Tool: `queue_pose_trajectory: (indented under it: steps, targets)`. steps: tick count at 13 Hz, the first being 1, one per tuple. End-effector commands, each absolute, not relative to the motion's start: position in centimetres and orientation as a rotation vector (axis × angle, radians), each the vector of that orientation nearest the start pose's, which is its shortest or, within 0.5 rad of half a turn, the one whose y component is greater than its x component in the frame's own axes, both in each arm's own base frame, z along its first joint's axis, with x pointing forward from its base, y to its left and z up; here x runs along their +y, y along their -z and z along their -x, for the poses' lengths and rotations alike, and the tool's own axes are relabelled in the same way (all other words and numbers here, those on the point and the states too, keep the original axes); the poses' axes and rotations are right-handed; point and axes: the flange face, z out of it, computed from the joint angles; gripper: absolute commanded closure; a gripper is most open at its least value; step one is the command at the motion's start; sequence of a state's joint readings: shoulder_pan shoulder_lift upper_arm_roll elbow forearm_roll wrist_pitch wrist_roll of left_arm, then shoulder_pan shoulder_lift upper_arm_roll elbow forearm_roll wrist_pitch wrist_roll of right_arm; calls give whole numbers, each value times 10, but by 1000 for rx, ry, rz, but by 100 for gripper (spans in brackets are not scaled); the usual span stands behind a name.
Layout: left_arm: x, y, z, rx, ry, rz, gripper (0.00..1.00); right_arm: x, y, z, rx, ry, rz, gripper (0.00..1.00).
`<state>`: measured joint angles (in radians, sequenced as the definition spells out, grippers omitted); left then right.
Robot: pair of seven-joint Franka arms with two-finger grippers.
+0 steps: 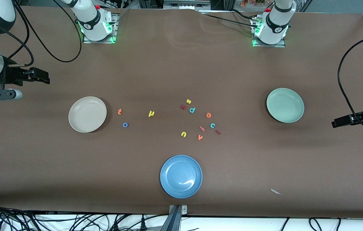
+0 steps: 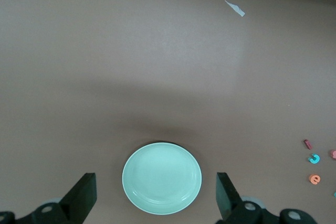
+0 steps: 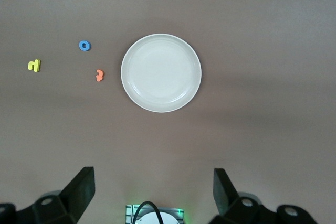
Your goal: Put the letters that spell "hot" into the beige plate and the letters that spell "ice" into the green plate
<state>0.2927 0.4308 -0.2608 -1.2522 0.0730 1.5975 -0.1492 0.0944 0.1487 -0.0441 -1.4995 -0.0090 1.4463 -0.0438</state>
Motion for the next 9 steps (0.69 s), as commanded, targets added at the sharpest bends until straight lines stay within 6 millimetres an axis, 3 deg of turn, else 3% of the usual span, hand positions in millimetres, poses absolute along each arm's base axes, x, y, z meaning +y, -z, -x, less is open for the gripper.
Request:
queue_pose_trajectory:
  steps: [1,2,4,6,9]
  targets:
    - [57,-526,-669,-297,-114,3175,0,30,-566,-577,-141,-317,3116,0]
    - [42,-524,-669,-268,-124,3182,0,30,-566,-577,-146,-317,3116,0]
    - [-9,-518,-670,-198,-147,3188,0,30,-566,-577,-144,-317,3116,0]
    - [-62,-506,-672,-240,-175,3181,0,30,-566,-577,-144,-317,3116,0]
    - [-151,-446,-660,-291,-357,3140,0,30,-566,-577,-144,-317,3116,0]
